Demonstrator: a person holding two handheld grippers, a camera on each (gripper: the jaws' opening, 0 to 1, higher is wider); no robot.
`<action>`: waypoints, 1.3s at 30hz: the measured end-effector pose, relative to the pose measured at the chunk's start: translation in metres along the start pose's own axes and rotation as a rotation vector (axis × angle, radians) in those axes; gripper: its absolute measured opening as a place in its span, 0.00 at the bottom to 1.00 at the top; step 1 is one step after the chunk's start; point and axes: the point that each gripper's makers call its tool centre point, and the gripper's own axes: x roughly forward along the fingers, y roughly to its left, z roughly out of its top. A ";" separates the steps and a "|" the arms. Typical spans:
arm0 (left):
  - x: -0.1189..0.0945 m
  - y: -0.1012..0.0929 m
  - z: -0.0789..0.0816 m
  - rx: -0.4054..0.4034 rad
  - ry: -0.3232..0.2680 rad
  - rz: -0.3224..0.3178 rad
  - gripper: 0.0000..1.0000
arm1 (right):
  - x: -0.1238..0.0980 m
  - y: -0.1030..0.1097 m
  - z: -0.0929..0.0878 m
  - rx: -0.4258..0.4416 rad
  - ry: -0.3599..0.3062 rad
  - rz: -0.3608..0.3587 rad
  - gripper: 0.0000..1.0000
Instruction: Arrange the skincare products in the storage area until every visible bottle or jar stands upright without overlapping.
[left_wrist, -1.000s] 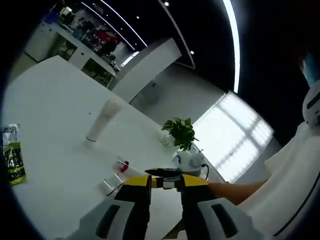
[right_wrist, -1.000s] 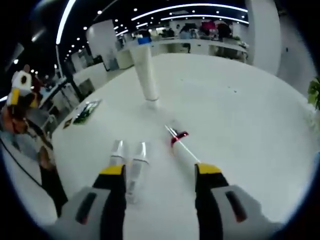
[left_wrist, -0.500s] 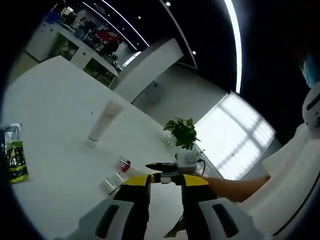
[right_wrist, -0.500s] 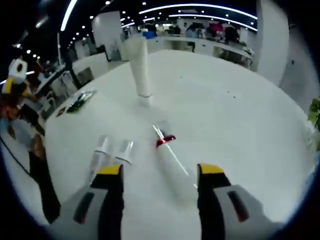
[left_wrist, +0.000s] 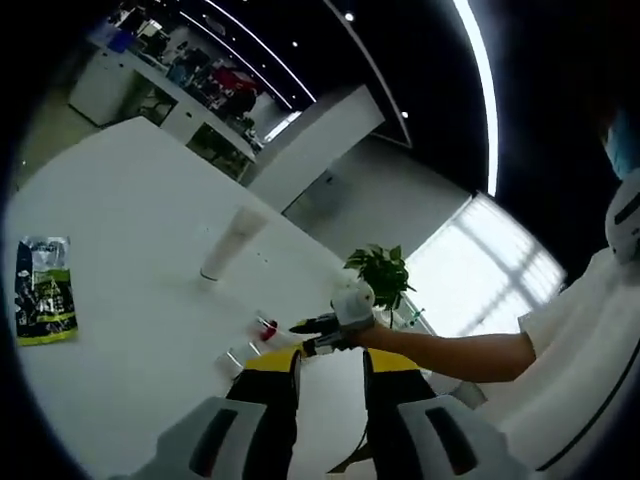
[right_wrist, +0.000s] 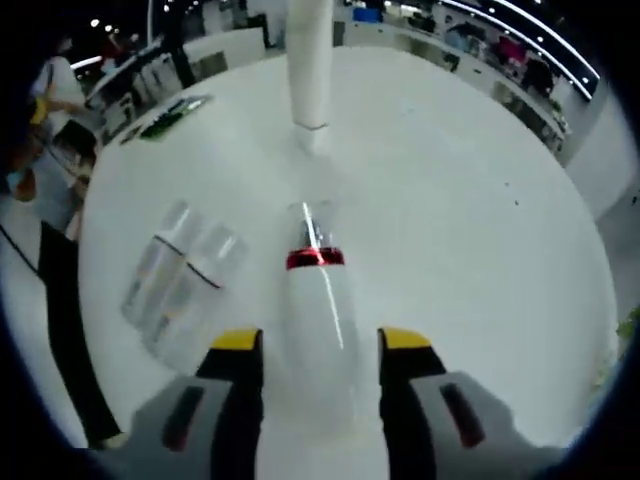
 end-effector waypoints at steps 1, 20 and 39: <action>-0.001 0.001 0.000 -0.002 -0.003 0.004 0.25 | 0.002 0.001 0.000 -0.006 0.010 0.008 0.40; -0.027 0.016 0.007 -0.039 -0.103 0.082 0.25 | 0.017 0.006 -0.003 -0.040 0.107 0.037 0.29; -0.037 0.019 0.008 -0.056 -0.151 0.126 0.25 | 0.016 0.007 -0.002 -0.015 0.098 0.052 0.25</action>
